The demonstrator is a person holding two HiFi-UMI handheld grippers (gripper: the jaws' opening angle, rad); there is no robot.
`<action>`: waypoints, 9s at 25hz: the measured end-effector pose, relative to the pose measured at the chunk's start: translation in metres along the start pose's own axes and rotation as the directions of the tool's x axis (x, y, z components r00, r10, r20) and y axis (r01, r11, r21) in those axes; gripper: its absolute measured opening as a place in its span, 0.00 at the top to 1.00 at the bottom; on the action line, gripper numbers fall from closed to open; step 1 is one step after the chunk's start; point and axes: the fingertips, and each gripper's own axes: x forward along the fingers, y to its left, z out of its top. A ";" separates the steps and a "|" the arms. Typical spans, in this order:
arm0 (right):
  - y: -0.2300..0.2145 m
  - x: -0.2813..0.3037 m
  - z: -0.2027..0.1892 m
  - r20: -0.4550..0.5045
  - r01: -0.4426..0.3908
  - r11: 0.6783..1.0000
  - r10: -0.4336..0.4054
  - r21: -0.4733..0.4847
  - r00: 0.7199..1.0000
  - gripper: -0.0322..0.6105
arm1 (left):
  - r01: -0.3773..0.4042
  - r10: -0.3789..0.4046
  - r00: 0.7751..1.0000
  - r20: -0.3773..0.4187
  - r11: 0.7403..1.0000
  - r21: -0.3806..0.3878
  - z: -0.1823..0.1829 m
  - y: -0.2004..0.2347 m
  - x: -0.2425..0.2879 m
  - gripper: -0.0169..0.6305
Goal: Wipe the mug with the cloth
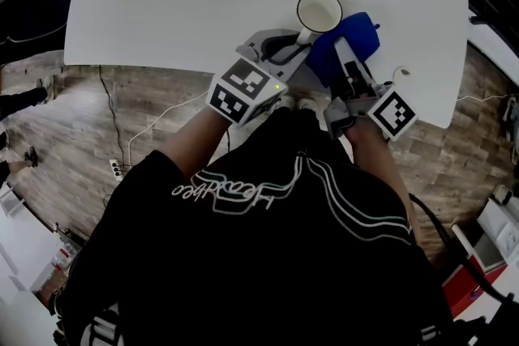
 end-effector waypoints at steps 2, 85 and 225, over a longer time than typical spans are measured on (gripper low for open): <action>-0.006 0.004 -0.005 -0.049 0.032 0.999 -0.033 -0.017 0.998 0.87 | 0.010 -0.010 1.000 -0.005 1.000 0.006 -0.001 0.000 0.001 0.85; 0.008 0.073 0.052 -0.675 -0.304 0.927 0.082 -0.218 0.733 0.87 | -0.103 0.117 0.991 -0.058 0.975 0.198 0.013 0.115 0.006 0.85; 0.241 -0.162 -0.071 -0.338 -0.349 0.594 0.134 -0.724 0.931 0.87 | 0.075 -0.097 0.926 0.365 0.994 0.074 0.108 -0.171 -0.223 0.96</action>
